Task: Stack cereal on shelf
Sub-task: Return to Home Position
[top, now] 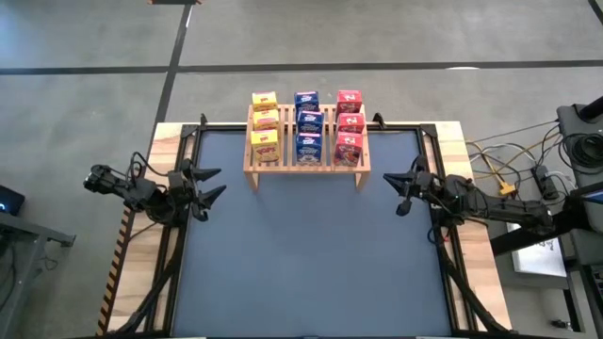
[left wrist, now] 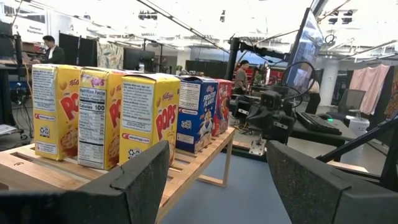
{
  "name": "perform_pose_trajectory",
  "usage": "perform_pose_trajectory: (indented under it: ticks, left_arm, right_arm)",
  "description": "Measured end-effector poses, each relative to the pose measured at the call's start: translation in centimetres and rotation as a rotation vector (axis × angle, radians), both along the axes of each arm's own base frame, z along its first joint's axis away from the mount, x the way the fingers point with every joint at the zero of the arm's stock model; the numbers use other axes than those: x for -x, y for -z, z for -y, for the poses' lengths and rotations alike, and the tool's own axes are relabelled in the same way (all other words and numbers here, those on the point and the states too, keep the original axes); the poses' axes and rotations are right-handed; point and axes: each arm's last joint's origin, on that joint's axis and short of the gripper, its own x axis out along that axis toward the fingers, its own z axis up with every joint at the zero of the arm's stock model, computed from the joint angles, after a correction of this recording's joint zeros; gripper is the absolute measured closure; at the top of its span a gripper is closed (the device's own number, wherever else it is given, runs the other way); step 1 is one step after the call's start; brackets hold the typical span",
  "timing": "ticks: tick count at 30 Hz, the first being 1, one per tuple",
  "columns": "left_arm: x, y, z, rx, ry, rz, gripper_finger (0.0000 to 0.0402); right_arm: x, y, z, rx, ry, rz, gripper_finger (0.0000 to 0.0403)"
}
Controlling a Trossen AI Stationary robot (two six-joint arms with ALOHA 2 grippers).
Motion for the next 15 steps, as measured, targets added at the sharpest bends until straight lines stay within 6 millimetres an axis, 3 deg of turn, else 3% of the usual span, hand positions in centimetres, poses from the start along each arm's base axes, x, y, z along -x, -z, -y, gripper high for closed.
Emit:
perform_pose_trajectory:
  ticks: [15]
  left_arm:
    - [0.0, 0.0, 0.0, 0.0, 0.0, 0.0, 0.0148]
  right_arm:
    - [-0.6, 0.89, 0.16, 0.016, 0.018, -0.117, 0.0394]
